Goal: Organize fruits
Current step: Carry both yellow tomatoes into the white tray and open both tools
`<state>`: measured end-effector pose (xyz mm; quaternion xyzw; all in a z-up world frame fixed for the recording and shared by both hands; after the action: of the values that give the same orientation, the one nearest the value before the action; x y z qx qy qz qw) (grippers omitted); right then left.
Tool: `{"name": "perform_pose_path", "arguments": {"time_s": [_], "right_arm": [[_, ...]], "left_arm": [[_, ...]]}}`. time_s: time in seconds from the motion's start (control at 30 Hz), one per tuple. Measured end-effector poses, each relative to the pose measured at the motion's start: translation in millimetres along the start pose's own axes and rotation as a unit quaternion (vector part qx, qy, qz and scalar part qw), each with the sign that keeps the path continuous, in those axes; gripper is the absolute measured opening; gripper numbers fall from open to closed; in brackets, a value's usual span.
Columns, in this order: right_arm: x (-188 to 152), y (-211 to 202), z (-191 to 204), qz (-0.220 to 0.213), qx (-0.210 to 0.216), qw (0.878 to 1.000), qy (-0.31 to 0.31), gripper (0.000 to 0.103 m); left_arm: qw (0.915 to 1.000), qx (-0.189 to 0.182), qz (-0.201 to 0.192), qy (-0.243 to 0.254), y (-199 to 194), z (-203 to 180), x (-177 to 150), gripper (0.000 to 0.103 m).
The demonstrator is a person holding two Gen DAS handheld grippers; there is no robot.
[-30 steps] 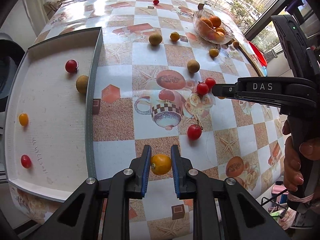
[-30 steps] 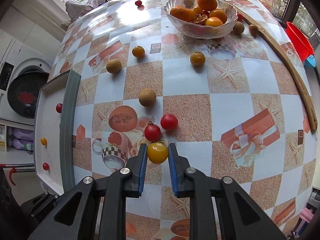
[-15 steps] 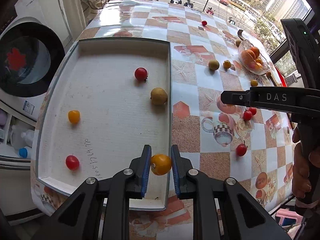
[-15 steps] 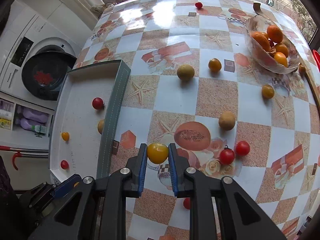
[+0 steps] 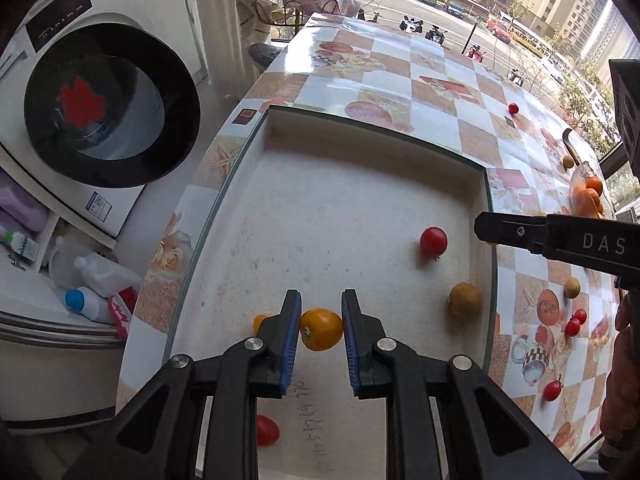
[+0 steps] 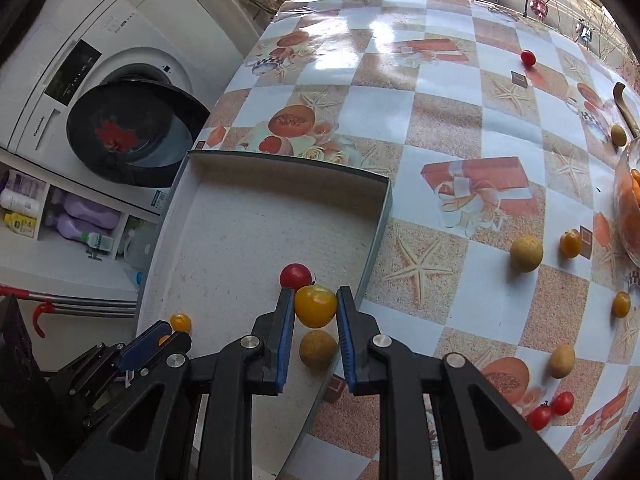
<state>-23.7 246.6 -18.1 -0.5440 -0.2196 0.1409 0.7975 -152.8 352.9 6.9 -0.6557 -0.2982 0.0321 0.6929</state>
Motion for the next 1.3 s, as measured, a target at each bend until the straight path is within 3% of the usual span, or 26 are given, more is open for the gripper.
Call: {"name": "perform_pose_path", "arguments": {"time_s": [0.37,0.67,0.7,0.73,0.77,0.8,1.03,1.17,1.3], "right_arm": [[29,40,9,0.012,-0.027,1.0,-0.012,0.023],[38,62,10,0.017,-0.046,0.998,-0.025,0.023],[37,62,11,0.016,-0.05,0.998,-0.03,0.023],[37,63,12,0.017,-0.055,0.998,-0.037,0.023],[37,64,14,0.018,-0.058,0.997,-0.044,0.024],[36,64,16,0.019,-0.058,0.997,-0.049,0.025],[39,56,14,0.016,-0.034,0.999,-0.033,0.052],[38,38,17,0.002,-0.009,1.0,-0.025,0.075],[35,15,17,-0.013,0.01,1.0,-0.015,0.082]], "left_arm": [[0.9998,0.018,0.007,0.006,41,11,41,0.021],[0.9991,0.029,0.023,0.019,57,11,44,0.024],[0.9988,0.037,0.022,0.025,57,11,44,0.028],[0.9984,0.044,0.023,0.028,57,12,44,0.05],[0.9984,0.044,0.024,0.026,58,13,44,0.082],[0.9989,0.037,0.017,0.021,56,14,44,0.084],[0.9989,0.038,0.017,0.023,53,12,44,0.084],[0.9985,0.042,0.017,0.029,48,9,43,0.084],[0.9982,0.043,0.019,0.037,41,3,40,0.084]]}}
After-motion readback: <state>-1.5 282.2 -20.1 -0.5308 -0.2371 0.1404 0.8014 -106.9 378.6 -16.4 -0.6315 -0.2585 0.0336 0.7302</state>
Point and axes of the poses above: each gripper's, at about its wrist camera, not at the fingertips, and y roughly the way its jaws point, z to its left, x to its top, the point moved 5 cm from there along y, roughly the way its jaws point, and after that the axes turned 6 degrees about y, right-handed, at the moved point
